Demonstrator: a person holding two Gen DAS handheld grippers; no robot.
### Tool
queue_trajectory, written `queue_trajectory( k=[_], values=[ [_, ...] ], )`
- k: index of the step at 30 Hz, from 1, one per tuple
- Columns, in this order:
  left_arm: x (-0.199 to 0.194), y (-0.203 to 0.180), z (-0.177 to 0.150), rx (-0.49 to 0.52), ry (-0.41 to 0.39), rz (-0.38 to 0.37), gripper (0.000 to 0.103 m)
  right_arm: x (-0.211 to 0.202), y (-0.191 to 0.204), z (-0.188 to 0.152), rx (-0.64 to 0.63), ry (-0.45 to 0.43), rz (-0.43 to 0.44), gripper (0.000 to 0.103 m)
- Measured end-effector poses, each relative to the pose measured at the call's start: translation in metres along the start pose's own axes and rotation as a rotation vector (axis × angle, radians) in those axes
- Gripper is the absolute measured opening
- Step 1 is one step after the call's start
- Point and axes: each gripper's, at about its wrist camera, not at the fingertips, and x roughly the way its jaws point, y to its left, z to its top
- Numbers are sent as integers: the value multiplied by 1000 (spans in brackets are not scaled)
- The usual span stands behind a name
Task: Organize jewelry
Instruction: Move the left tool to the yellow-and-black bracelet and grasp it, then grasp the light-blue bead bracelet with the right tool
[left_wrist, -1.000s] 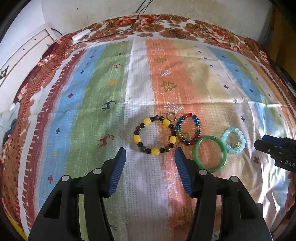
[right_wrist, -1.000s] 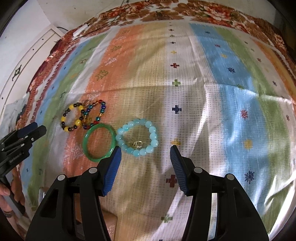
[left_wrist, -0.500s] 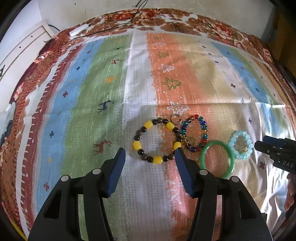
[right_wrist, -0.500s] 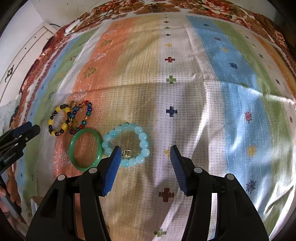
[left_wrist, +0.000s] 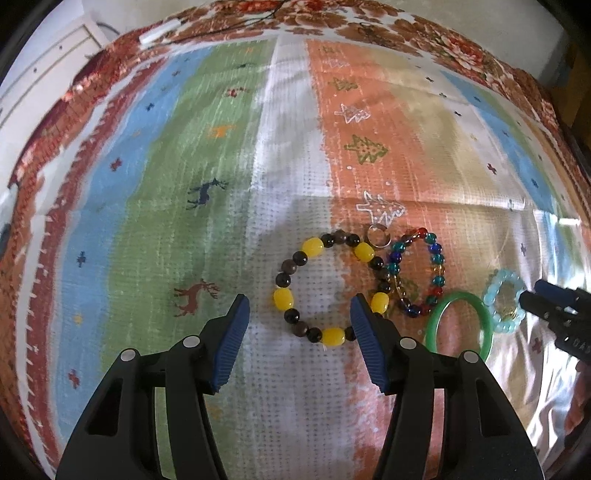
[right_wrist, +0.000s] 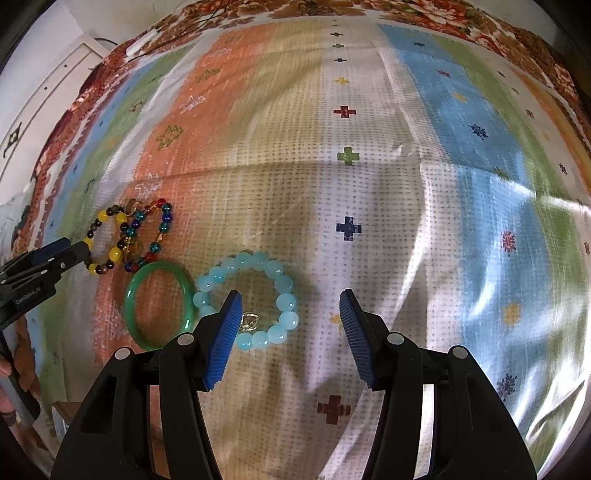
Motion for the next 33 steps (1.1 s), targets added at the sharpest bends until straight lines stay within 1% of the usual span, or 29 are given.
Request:
queue_trajectory(
  k=[3,8,14,15,16,17,18,19,21,22,24,26,27,30,33],
  values=[
    [6,1,2,-4,11,1,58,7,0,2,-4,12,-10,55],
    [17,5,3,-10,31,-1,58,12,1,4,-1,7,-20,55],
    [27,3,4,23,23,17,57,19,8,4,-37,10,-53,55],
    [27,3,4,30,22,23,56,19,8,3,-37,9,-54,55],
    [27,1,3,38,20,31,53,19,7,3,-35,9,-52,55],
    [27,0,3,44,18,35,45,20,7,3,-35,10,-51,54],
    [26,-1,2,54,19,37,37,20,7,2,-39,9,-57,53],
    [26,-3,2,62,20,38,33,20,7,2,-42,8,-70,47],
    [26,-5,1,78,23,39,16,19,7,2,-46,5,-93,40],
    [26,-7,0,86,25,38,13,19,5,2,-44,5,-94,38],
    [26,-10,-1,114,27,47,11,18,3,2,-45,4,-88,32],
    [25,-10,-1,120,32,45,11,16,2,3,-35,-7,-80,21],
    [25,-10,-1,118,33,42,11,15,3,2,-34,-15,-79,12],
    [22,-8,-1,104,37,26,11,12,4,1,-42,-28,-84,12],
    [18,-9,0,99,34,14,11,4,7,0,-41,-43,-63,12]
  ],
)
